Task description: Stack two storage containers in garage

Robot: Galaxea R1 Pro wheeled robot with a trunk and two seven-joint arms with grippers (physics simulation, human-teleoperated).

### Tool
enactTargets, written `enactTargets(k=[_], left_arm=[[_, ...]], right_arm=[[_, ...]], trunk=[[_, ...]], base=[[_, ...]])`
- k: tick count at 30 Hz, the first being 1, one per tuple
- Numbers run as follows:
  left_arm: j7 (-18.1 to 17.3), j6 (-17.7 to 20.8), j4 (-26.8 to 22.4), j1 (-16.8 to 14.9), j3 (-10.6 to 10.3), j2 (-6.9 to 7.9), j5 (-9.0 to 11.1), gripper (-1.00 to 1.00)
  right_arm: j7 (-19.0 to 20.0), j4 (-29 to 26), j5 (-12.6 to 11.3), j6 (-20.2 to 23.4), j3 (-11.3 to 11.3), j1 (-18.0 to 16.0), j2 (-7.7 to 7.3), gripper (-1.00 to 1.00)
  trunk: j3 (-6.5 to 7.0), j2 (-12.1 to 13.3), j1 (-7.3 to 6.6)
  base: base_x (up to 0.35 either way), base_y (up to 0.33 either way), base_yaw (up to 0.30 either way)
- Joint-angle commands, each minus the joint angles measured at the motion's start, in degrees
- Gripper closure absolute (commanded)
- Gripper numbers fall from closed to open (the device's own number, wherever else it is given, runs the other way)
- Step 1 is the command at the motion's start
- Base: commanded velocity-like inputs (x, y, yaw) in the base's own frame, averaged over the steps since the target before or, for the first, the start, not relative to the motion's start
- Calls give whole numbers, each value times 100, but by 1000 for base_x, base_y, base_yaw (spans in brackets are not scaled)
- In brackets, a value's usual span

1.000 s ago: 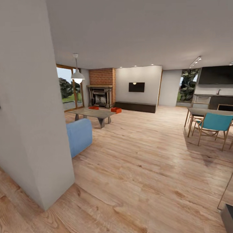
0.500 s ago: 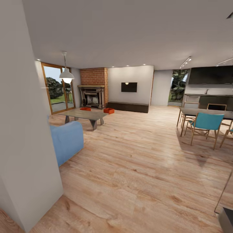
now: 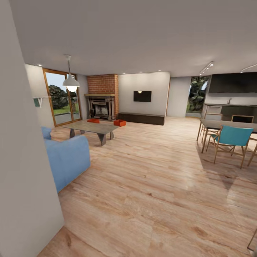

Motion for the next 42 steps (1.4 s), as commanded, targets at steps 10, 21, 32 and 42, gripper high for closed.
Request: enactTargets(k=[10,21,32,42], left_arm=[[4,37,-6,0,21,-1,13,-100],[4,30,-5,0,21,-1,13,-100],[4,29,-2,0,21,-1,13,-100],[4,29,-1,0,21,-1,13,-100]], right_arm=[[-32,19,20,-24,13,-7,24,-100],[-29,17,19,-24,13,-7,7,-100],[-32,17,14,-24,11,-7,3,-100],[-32,17,17,-18,12,-7,12,-100]], trunk=[[-6,-3,3],[-6,-3,3],[-6,-3,3],[-6,-3,3]], base=[[324,0,-1],[324,0,-249],[324,0,-234],[324,0,-5]])
